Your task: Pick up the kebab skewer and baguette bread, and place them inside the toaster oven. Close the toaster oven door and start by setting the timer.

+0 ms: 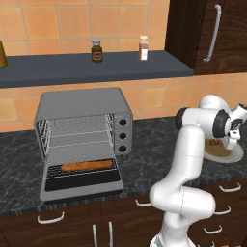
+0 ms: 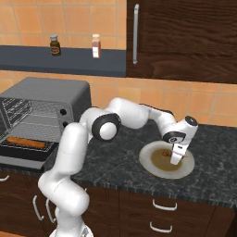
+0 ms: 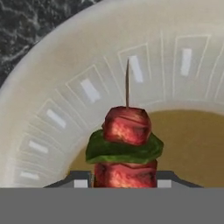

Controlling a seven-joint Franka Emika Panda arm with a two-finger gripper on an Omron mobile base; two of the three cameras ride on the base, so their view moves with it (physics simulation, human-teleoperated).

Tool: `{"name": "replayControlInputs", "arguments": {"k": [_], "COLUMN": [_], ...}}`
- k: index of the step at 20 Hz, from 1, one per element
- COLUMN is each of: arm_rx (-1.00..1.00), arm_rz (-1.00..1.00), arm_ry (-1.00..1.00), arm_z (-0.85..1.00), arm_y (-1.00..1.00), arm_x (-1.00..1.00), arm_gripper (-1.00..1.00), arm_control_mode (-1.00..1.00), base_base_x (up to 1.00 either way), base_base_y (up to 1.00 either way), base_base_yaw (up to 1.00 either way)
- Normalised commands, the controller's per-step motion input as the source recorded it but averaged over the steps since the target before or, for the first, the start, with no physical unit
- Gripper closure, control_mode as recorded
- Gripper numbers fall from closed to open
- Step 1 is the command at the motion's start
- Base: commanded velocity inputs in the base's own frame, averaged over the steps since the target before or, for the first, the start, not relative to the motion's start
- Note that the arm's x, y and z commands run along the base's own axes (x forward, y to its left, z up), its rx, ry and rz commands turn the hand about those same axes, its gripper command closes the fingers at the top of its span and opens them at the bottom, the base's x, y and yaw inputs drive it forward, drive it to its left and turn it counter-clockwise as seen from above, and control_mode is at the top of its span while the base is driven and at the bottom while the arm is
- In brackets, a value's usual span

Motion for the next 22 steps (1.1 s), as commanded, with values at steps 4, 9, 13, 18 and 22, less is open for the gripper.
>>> {"name": "replayControlInputs", "arguments": {"k": [4,9,13,18,22], "arm_rx": [0.0,0.0,0.0,0.01,0.05], "arm_rz": [0.0,0.04,0.01,0.0,0.0], "arm_ry": [0.05,0.19,0.16,0.12,0.1], "arm_z": [-0.34,0.64,0.91,0.56,0.41], "arm_y": [0.21,0.63,0.82,0.95,0.98], "arm_x": [-0.39,-0.32,-0.79,-0.88,-0.84], "arm_gripper": [1.0,1.0,1.0,1.0,1.0], "arm_control_mode": [-1.0,-1.0,-1.0,-1.0,-1.0], "base_base_x": [0.0,0.0,0.0,0.0,0.0], "base_base_y": [0.0,0.0,0.0,0.0,0.0], "base_base_yaw": [0.0,0.0,0.0,0.0,0.0]}}
